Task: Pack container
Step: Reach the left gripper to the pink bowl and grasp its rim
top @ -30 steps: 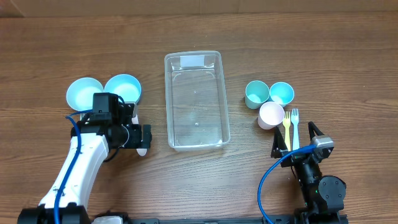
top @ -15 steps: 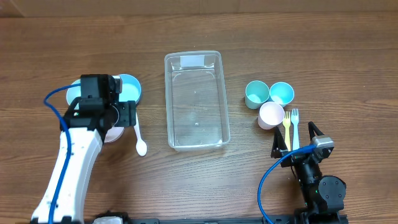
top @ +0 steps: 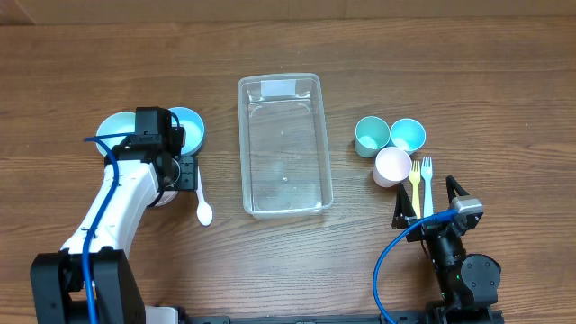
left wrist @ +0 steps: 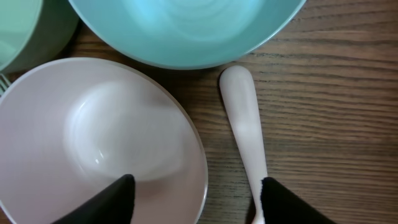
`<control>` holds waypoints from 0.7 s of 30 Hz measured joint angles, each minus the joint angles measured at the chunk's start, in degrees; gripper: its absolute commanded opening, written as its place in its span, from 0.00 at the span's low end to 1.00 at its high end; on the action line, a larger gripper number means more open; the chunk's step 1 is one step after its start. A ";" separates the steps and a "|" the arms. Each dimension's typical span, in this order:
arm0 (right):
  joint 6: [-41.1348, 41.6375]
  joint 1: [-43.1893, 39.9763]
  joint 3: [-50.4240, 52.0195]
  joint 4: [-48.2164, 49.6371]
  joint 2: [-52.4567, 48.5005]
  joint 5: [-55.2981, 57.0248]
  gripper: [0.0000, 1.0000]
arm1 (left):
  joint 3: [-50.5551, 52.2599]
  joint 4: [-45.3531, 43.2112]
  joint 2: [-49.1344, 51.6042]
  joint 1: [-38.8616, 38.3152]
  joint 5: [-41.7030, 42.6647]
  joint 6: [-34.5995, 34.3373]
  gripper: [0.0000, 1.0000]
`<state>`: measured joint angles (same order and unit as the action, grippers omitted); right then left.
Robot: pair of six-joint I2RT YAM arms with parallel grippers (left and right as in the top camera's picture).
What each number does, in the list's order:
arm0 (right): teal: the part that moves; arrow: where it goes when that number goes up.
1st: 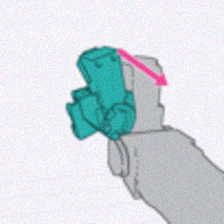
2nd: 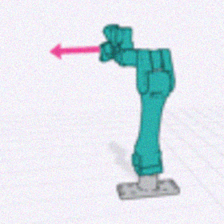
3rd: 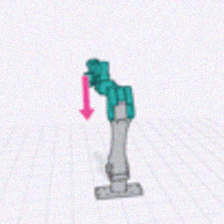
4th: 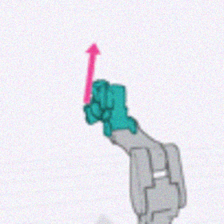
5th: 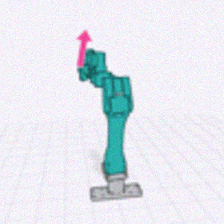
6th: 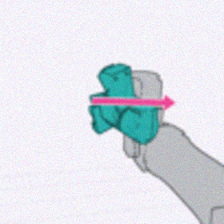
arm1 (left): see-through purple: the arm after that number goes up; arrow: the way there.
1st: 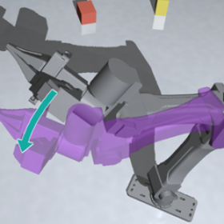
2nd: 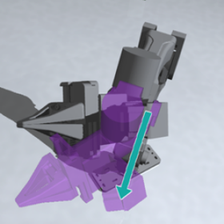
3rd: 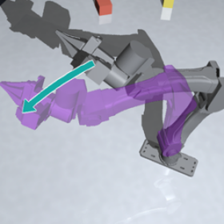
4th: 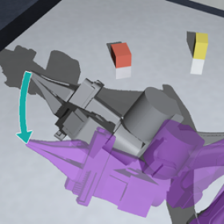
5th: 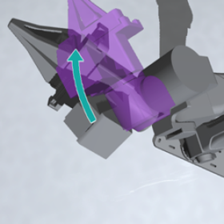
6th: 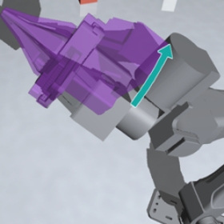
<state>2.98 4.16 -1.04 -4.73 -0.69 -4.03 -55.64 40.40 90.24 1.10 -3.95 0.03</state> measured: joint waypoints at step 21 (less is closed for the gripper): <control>-0.02 -0.02 0.00 0.00 0.00 0.00 1.00 | 0.09 -1.73 6.21 0.00 -2.80 0.15 0.04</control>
<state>2.96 4.14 -1.04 -4.73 -0.69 -4.03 -55.55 38.68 96.44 1.10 -6.74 0.19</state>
